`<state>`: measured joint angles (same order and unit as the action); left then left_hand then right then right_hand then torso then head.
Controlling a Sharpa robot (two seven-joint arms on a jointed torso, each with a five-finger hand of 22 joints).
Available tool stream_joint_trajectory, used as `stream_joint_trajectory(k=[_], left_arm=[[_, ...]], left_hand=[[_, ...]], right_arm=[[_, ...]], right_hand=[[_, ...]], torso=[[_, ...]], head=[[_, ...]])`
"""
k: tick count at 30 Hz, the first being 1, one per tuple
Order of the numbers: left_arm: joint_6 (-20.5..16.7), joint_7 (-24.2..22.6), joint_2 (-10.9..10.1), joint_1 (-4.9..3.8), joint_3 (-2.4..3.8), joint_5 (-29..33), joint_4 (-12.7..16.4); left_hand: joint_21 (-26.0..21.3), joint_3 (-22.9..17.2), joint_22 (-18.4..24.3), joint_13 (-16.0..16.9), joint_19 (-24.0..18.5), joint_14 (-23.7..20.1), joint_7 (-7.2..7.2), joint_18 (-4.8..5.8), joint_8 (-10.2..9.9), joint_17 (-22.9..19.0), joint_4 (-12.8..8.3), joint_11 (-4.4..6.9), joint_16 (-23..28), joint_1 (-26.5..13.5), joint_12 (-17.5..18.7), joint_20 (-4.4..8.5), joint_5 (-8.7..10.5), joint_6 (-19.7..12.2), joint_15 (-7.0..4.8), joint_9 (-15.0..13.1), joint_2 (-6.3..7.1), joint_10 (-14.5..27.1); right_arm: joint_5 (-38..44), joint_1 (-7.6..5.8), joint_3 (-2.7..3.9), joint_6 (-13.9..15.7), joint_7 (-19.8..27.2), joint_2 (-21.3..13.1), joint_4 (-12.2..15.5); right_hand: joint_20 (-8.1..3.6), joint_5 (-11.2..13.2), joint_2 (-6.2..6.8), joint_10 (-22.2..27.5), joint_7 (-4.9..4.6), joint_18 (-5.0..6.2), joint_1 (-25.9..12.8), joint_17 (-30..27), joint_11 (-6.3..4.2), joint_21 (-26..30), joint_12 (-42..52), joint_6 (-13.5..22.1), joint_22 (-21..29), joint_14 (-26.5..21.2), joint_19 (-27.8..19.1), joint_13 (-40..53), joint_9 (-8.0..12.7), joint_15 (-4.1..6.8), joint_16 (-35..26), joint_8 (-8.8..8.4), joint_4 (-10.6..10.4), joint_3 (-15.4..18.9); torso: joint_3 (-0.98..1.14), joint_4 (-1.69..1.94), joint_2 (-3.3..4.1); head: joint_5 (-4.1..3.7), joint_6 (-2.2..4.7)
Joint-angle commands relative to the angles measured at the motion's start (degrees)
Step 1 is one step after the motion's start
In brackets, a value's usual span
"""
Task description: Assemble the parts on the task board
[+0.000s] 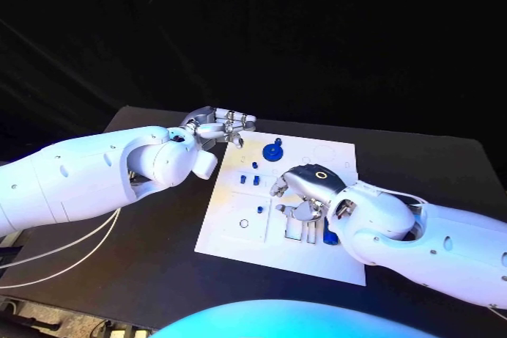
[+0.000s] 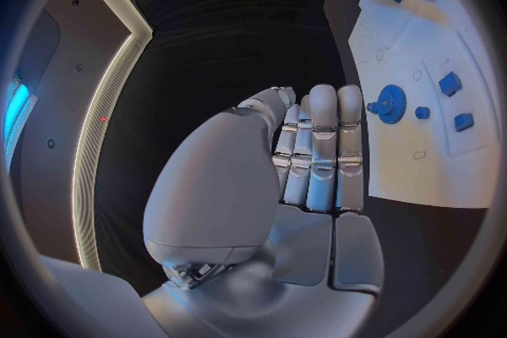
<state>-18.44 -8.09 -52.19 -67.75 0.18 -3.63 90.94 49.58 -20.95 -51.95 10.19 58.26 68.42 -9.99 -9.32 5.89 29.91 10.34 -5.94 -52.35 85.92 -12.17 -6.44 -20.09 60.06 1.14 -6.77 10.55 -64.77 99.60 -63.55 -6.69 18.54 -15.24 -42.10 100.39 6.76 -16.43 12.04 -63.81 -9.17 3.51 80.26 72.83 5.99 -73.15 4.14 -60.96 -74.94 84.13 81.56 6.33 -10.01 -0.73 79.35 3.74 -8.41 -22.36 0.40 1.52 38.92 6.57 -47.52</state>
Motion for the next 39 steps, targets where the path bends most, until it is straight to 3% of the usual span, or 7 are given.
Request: stream_joint_trajectory(k=[1,5,9,12,22,30,39], left_arm=[[1.2,-0.1,-0.1,-0.06,-0.01,-0.2,0.1],[1.3,-0.3,-0.3,-0.06,-0.07,-0.2,0.1],[1.3,-0.4,-0.3,-0.06,-0.12,-0.2,0.1],[1.4,-0.4,-0.3,-0.05,-0.17,-0.2,0.1],[1.6,-0.4,-0.3,-0.05,-0.23,-0.2,0.0],[1.5,-0.4,-0.3,-0.05,-0.24,-0.2,0.0],[1.6,-0.2,-0.3,-0.05,-0.24,-0.3,0.1]], left_hand=[[-0.2,0.1,0.1,0.1,-0.3,-0.3,-0.22,-0.89,0.2,-0.1,-0.3,0.01,0.4,-0.1,-0.1,-0.23,-0.03,-0.1,0.27,0.1,-0.58,0.4],[-0.2,0.1,0.1,0.1,-0.3,-0.3,-0.22,-0.89,0.2,-0.1,-0.3,0.01,0.4,-0.1,-0.2,-0.23,-0.03,-0.1,0.27,0.1,-0.58,0.4],[-0.2,0.1,0.1,0.1,-0.3,-0.3,-0.22,-0.89,0.2,-0.1,-0.3,0.01,0.4,-0.1,-0.2,-0.23,-0.03,-0.1,0.27,0.1,-0.58,0.4],[-0.2,0.1,0.1,0.1,-0.3,-0.3,-0.22,-0.89,0.2,-0.1,-0.3,0.01,0.4,-0.1,-0.2,-0.23,-0.02,-0.1,0.27,0.1,-0.57,0.4],[-0.2,0.2,0.1,0.1,-0.3,-0.3,-0.21,-0.88,0.2,-0.1,-0.4,0.0,0.4,-0.1,-0.2,-0.24,-0.01,-0.1,0.28,0.1,-0.55,0.4],[-0.3,0.1,0.1,0.1,-0.3,-0.3,-0.19,-0.9,0.3,-0.2,-0.5,0.03,0.4,0.0,-0.3,-0.24,-0.01,-0.1,0.26,0.1,-0.57,0.5],[-0.3,0.1,0.2,0.1,-0.3,-0.3,-0.19,-0.92,0.3,-0.2,-0.7,0.04,0.4,0.1,-0.4,-0.24,-0.02,-0.1,0.25,0.1,-0.6,0.5]], right_arm=[[-2.2,-1.87,0.31,-1.0,-1.3,-3.0,1.1],[-3.3,-4.2,0.49,-4.3,-1.7,-7.3,0.9],[-2.9,-4.88,0.53,-5.4,-1.6,-9.2,0.3],[-2.3,-4.89,0.51,-5.8,-1.5,-9.7,-0.2],[-1.1,-4.1,0.37,-7.0,-1.6,-8.6,-1.5],[-1.1,-3.34,0.29,-6.3,-1.1,-6.6,-2.4],[-1.3,-3.14,0.22,-7.4,-1.4,-5.4,-3.4]], right_hand=[[0.09,0.3,0.32,0.3,0.36,0.3,-0.8,-0.1,-0.36,0.3,0.4,0.4,-7.9,2.2,0.0,-0.1,0.2,-0.2,-0.2,-0.05,0.0,0.8],[0.28,-0.3,0.79,4.2,1.06,1.35,-1.6,-2.5,-0.07,5.8,0.1,2.1,-5.7,1.1,-2.8,-1.0,0.8,-0.51,-1.9,-0.06,-0.3,5.8],[0.53,-0.5,-0.34,5.4,1.72,1.48,0.1,-2.8,0.21,6.9,1.5,2.8,-5.3,0.9,-3.0,-1.2,1.1,-0.68,-2.1,0.09,-0.8,11.1],[0.53,-0.5,-0.88,5.6,2.06,1.39,1.0,-2.5,0.2,6.5,2.4,3.0,-5.5,1.1,-2.6,-1.3,1.2,-0.66,-1.8,0.07,-1.1,12.5],[0.46,-0.5,-1.47,5.4,2.64,1.29,1.9,-2.2,0.09,6.1,3.3,3.1,-5.7,1.3,-2.2,-1.4,1.3,-0.58,-1.6,0.11,-1.4,13.3],[-0.06,-0.7,-2.99,2.6,2.72,0.78,3.0,-1.5,-0.74,3.6,5.7,2.0,-6.8,1.8,-0.6,-1.2,1.3,0.13,-1.0,0.37,-1.8,12.9],[-0.95,0.7,-3.95,-1.5,1.75,0.04,4.1,0.1,-1.84,0.0,6.6,0.7,-8.4,2.4,1.3,-1.4,1.4,1.07,0.2,0.34,-2.5,9.9]], torso=[[-0.06,-0.15,-0.04],[-0.13,-0.25,-0.11],[-0.11,-0.37,-0.15],[-0.04,-0.33,-0.15],[-0.15,-0.13,-0.07],[-0.16,-0.22,-0.05],[-0.18,-0.24,-0.13]], head=[[-1.19,0.57],[-2.5,1.19],[-2.93,1.5],[-3.18,1.56],[-3.29,1.61],[-3.01,1.31],[-2.83,1.07]])
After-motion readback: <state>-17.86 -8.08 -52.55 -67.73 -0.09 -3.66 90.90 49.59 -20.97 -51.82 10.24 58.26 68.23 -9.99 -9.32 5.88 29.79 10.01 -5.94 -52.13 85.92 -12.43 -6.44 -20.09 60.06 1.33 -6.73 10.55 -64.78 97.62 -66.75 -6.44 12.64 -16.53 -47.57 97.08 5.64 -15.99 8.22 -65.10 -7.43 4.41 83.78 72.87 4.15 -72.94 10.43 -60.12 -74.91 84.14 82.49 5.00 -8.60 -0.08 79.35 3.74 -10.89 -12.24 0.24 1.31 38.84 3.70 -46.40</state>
